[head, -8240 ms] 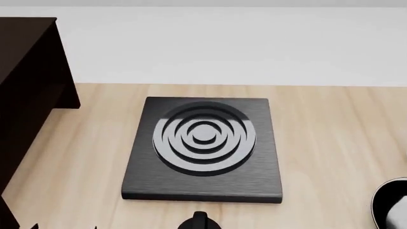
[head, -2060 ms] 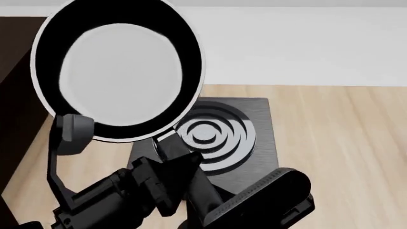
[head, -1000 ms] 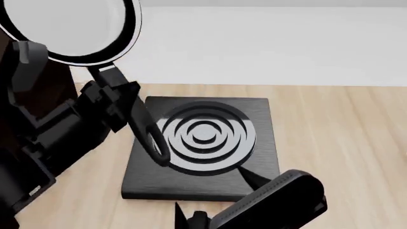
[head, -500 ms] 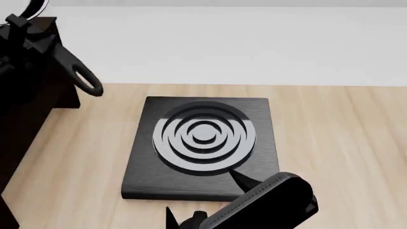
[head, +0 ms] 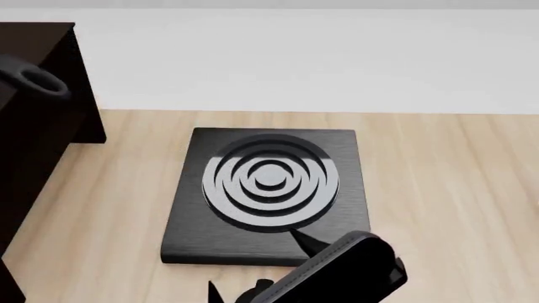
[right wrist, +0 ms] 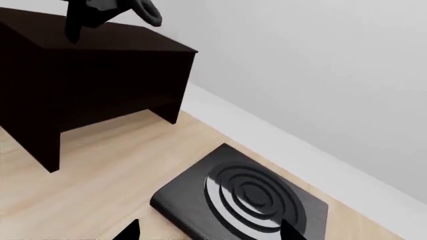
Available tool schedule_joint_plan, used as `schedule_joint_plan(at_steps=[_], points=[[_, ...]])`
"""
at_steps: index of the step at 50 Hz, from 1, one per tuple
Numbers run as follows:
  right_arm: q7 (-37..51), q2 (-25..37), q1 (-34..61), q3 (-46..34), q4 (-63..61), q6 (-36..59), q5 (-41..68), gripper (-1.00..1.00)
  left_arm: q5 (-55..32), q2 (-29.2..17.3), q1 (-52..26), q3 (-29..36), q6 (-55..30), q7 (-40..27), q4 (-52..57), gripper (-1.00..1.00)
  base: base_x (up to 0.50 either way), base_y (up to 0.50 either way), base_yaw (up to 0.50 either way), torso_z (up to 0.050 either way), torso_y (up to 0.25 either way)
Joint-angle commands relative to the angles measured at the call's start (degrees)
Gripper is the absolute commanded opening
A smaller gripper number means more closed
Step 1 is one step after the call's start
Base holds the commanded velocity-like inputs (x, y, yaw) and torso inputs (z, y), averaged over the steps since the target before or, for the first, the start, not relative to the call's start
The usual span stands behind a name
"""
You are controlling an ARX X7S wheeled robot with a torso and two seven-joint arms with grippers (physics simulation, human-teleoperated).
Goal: Put the frying pan on the cabinet shelf.
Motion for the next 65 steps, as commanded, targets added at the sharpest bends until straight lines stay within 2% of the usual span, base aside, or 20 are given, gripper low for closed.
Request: schedule_joint_plan(at_steps=[1,11,17,39,40,65], points=[[0.08,0.28,-0.26,-1.17,0.29,-0.71,-0.56,1.00,-5.95,-0.48,1.94,-3.28,3.00,1.62,0.93,-1.00,0.00,0.00,0.00,0.000,0.000],[-0.22,0.23,-0.62,-2.46,0.89,-1.80,-1.60,1.00,-7.29,0.12,6.61,-5.82,4.12,2.90,4.25,-1.00,0.00,0.00,0.00,0.001,0.002],[-0.28,0.44,-1.21,-2.95,1.16,-2.57,-2.24,1.00,-6.96,0.24,9.77,-6.33,4.06,6.08,5.09,-1.00,0.00,0.00,0.00,0.000,0.002],[-0.36,0.52,-1.54,-4.70,2.00,-3.96,-3.34,1.00,-4.14,-0.50,14.32,-7.21,6.30,11.54,4.34,-1.00,0.00,0.00,0.00,0.000,0.001],[-0.41,0.57,-1.63,-4.78,2.05,-4.11,-3.46,1.00,-4.23,-0.48,14.46,-7.22,6.22,11.54,4.80,1.00,0.00,0.00,0.00,0.000,0.000],[-0.55,1.29,-2.94,-5.52,2.82,-6.33,-4.35,1.00,-3.65,-0.77,17.24,-6.58,5.62,11.95,9.34,1.00,0.00,0.00,0.00,0.000,0.000]])
